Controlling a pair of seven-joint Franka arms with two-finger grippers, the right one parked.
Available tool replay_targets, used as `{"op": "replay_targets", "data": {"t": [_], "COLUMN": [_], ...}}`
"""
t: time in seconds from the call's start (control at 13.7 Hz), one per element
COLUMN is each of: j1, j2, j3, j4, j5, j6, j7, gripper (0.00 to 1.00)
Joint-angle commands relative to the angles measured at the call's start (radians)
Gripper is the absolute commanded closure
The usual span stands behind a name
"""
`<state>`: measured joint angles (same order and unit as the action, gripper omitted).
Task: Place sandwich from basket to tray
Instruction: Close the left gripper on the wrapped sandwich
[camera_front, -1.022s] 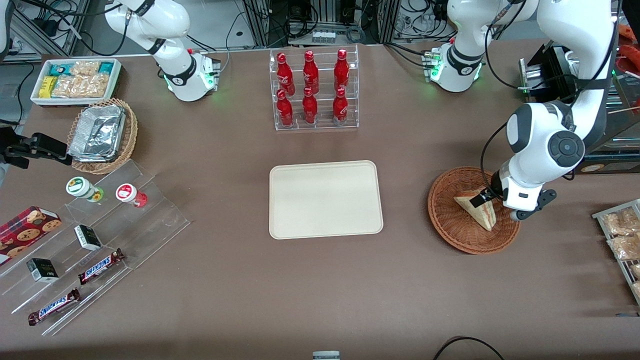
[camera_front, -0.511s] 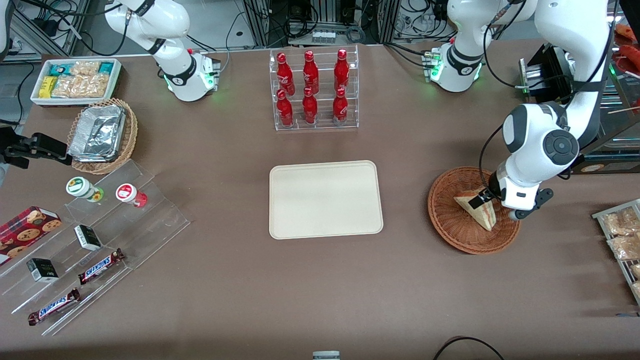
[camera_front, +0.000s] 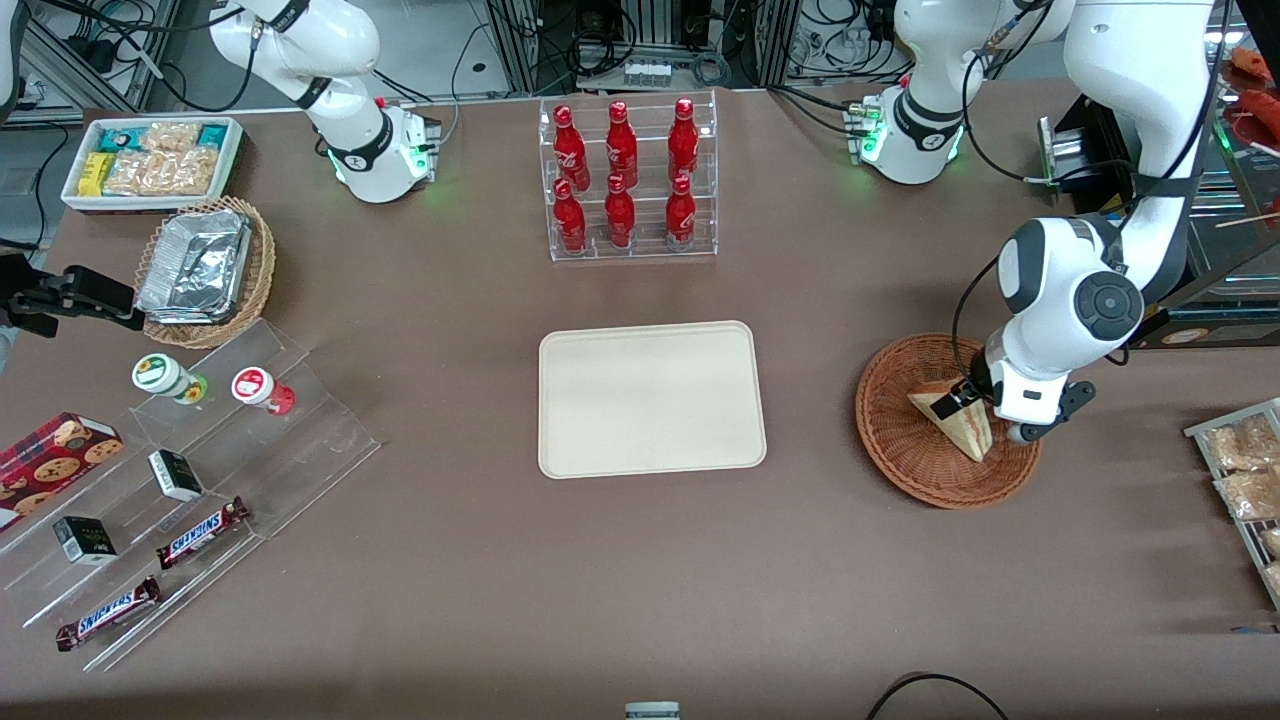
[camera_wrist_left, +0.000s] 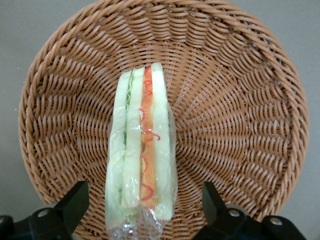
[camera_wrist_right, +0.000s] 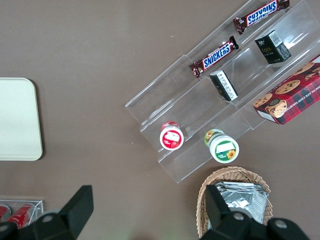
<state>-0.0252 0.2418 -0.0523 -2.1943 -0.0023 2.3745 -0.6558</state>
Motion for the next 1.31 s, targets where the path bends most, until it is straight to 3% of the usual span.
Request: {"op": "replay_targets", "data": {"t": [0.0, 0.15, 0.29, 0.37, 0.58, 0.66, 1.24], "j1": [-0.007, -0.007, -0.007, -0.007, -0.007, -0.007, -0.007], "j2": [0.014, 0.020, 0.021, 0.021, 0.021, 0.021, 0.001], "j3": [0.002, 0.002, 0.002, 0.002, 0.002, 0.002, 0.000], "j4": [-0.008, -0.009, -0.009, -0.009, -0.009, -0.009, 0.004], "j5": [0.013, 0.013, 0.013, 0.013, 0.013, 0.013, 0.013], "j6": [0.037, 0.038, 0.038, 0.038, 0.038, 0.037, -0.001], "j7": [-0.025, -0.025, -0.027, -0.027, -0.027, -0.027, -0.021], "gripper": [0.00, 0.01, 0.09, 0.23, 0.96, 1.00, 1.00]}}
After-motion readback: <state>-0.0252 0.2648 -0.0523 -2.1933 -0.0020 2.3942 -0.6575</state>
